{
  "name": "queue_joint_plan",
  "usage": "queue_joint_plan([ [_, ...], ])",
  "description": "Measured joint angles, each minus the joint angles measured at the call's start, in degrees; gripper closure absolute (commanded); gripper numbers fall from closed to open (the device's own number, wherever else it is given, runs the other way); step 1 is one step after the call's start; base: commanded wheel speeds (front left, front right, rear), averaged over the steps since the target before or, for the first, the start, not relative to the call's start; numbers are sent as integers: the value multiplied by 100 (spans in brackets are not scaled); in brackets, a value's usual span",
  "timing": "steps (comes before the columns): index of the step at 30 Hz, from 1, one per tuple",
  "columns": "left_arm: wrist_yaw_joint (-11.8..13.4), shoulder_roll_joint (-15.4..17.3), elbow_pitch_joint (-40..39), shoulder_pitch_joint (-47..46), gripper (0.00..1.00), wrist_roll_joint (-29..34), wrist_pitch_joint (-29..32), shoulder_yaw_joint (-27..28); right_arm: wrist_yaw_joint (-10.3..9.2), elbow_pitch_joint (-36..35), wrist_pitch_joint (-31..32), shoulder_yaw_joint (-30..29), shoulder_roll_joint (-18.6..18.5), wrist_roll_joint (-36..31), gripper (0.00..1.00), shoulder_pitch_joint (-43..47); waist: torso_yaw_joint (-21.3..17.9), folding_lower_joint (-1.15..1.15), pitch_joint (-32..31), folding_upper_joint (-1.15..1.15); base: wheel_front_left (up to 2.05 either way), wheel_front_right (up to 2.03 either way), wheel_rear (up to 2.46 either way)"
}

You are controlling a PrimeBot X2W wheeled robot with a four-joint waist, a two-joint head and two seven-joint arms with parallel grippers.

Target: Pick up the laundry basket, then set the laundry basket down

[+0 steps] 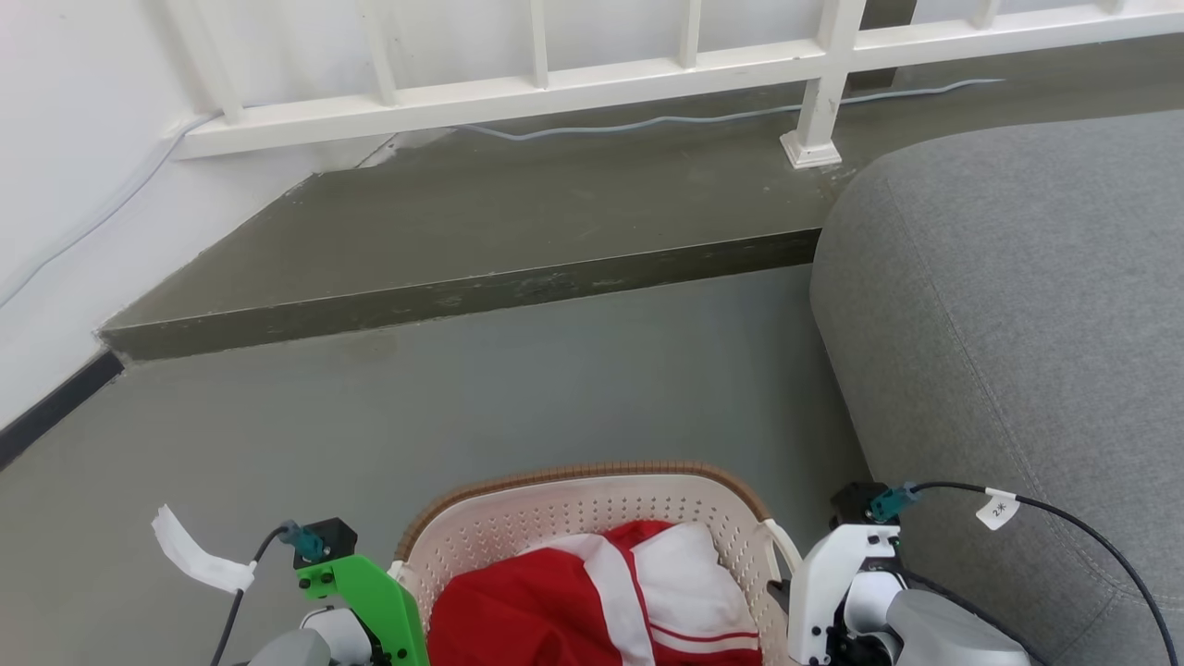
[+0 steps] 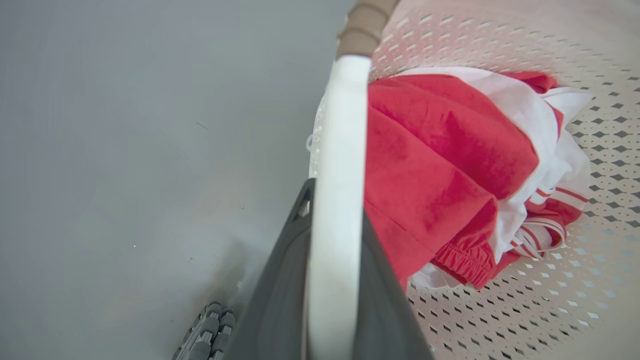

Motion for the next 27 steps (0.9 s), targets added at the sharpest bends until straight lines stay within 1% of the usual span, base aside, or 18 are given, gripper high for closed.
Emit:
queue_joint_plan([
  [19,8,1,3,64,100,-49,76,-11,0,10,45,74,-4,154,100,9,-13,0,-10,0,0,0,0],
  [27,52,1,4,73,100,-81,98,-15,-1,11,52,112,-4,191,100,14,-13,0,-11,0,0,0,0],
])
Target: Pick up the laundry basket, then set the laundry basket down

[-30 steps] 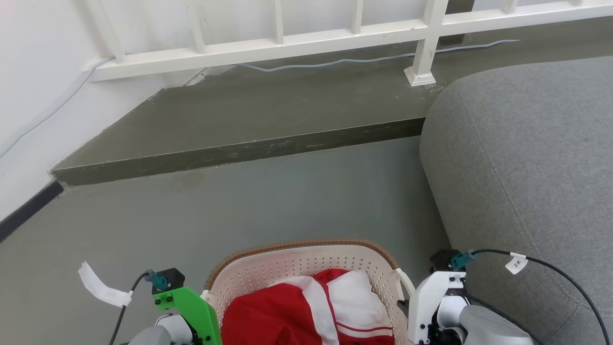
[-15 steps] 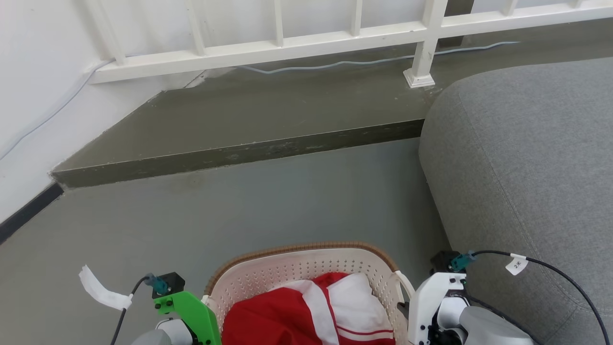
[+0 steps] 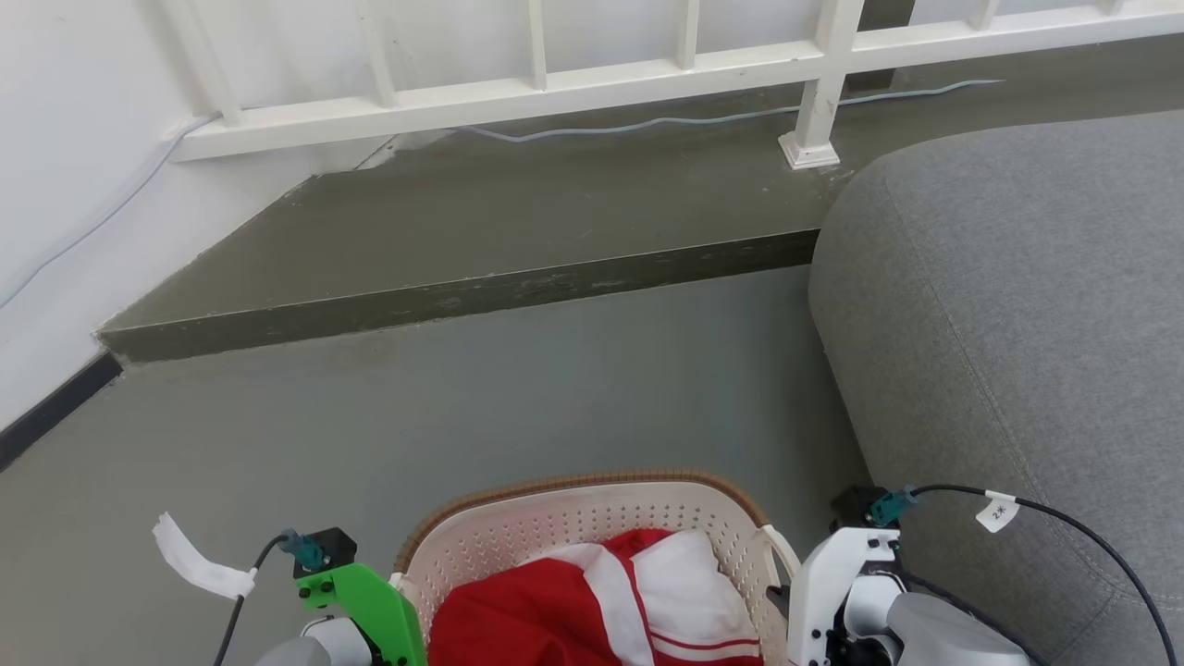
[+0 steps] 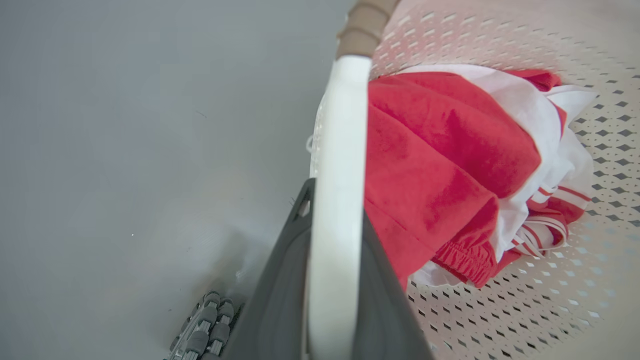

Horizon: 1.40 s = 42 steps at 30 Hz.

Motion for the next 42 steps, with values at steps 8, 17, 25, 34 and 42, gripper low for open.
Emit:
queue_joint_plan([
  [8,2,0,0,2,100,-16,0,-1,-2,0,0,26,-1,27,100,0,9,0,27,0,0,0,0],
  [17,26,0,0,0,100,-16,-1,-10,-12,-26,-1,64,-2,35,100,-15,12,0,251,0,0,0,0],
  [25,59,2,-26,-117,100,-15,-11,-40,-68,-51,-9,88,-8,36,100,-185,3,0,607,0,0,0,0],
  [34,118,38,-177,-581,100,9,-159,-45,-212,-138,-168,135,-52,5,100,-748,5,0,1238,0,0,0,0],
  [42,118,127,-289,-943,100,42,-364,-45,-292,-187,-408,138,-51,-46,100,-1193,-1,1,1814,0,0,0,0],
])
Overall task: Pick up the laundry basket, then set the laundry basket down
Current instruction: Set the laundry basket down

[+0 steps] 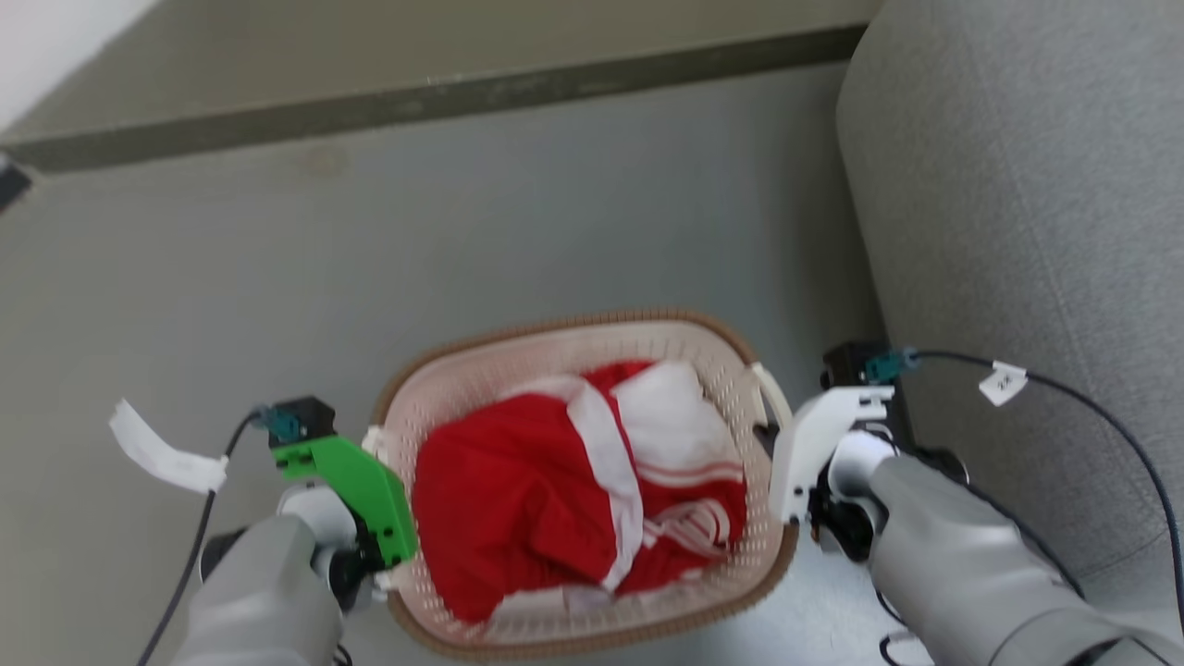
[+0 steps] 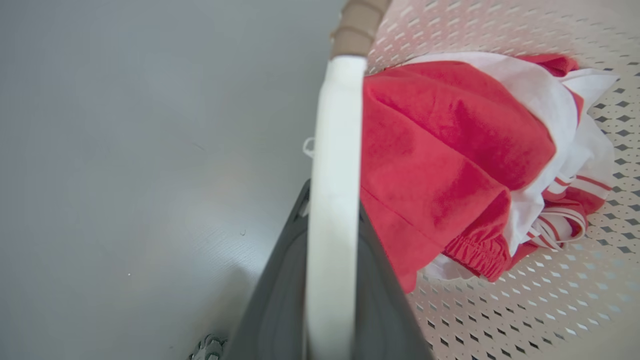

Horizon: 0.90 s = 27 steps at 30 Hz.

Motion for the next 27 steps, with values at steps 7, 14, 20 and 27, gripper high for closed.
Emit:
queue_joint_plan([
  [7,0,57,-122,-407,100,60,-146,-5,-87,-5,-245,-15,0,-81,100,-443,-2,0,518,0,0,0,0],
  [14,0,118,-250,-823,100,101,-297,-9,-199,-19,-401,-18,-19,-201,100,-927,13,0,1040,0,0,0,0],
  [20,7,118,-316,-1185,100,122,-372,-11,-259,-31,-556,-70,-73,-235,100,-1287,31,1,1488,0,0,0,0],
  [27,30,170,-430,-1635,100,227,-545,-13,-316,-46,-698,-123,-92,-236,100,-1741,46,1,2011,0,0,0,0],
])
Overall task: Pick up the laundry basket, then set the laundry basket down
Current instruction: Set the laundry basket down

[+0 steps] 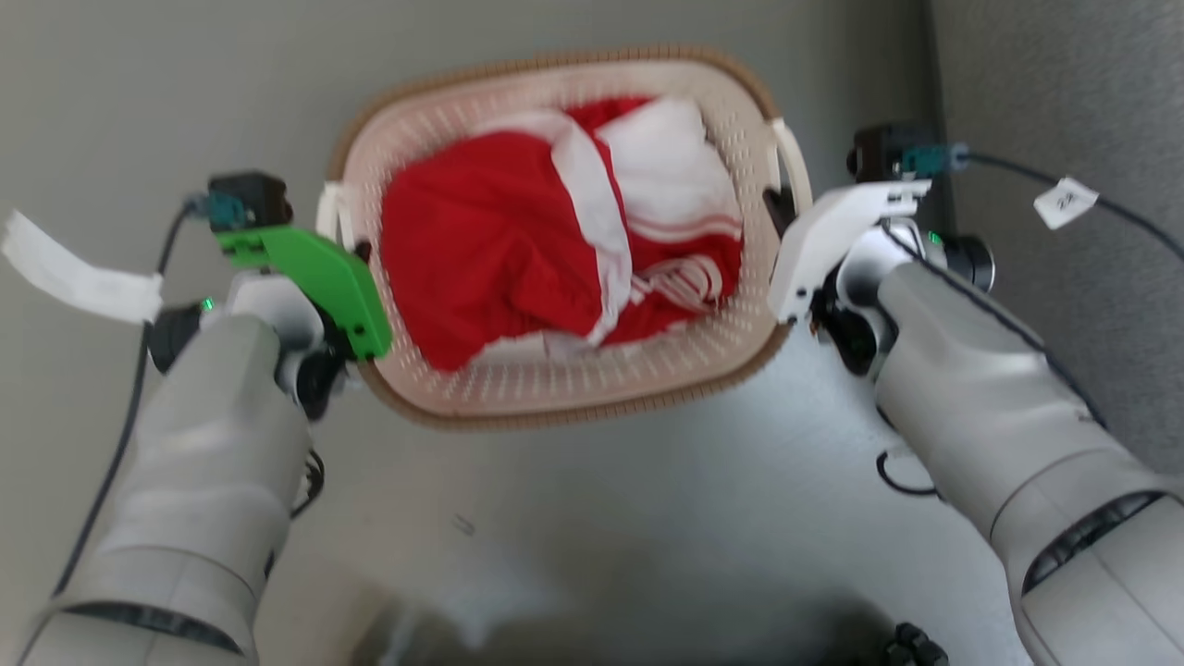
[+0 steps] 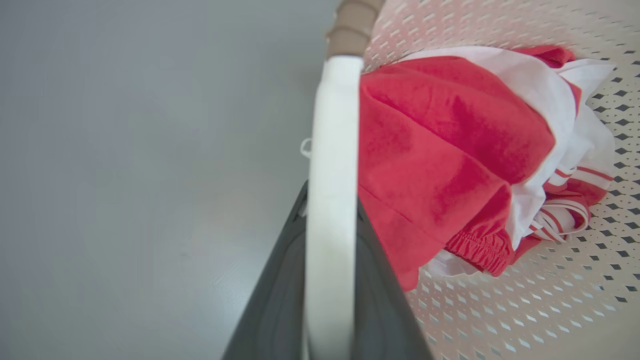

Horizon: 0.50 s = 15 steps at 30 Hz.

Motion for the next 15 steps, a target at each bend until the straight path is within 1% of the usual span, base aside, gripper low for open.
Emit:
queue_joint_plan([
  [6,25,67,-75,-390,100,73,-126,0,-16,-38,-124,-26,-12,-20,100,-397,6,0,451,0,0,0,0],
  [7,26,77,-87,-447,100,75,-153,1,-56,-42,-124,-31,-18,-34,100,-460,7,0,525,0,0,0,0],
  [14,26,87,-152,-808,100,86,-278,7,-67,-48,-255,-82,-83,-76,100,-894,22,0,1049,0,0,0,0],
  [15,26,87,-152,-808,100,86,-278,7,-67,-48,-255,-82,-83,-76,100,-894,22,0,1049,0,0,0,0],
])
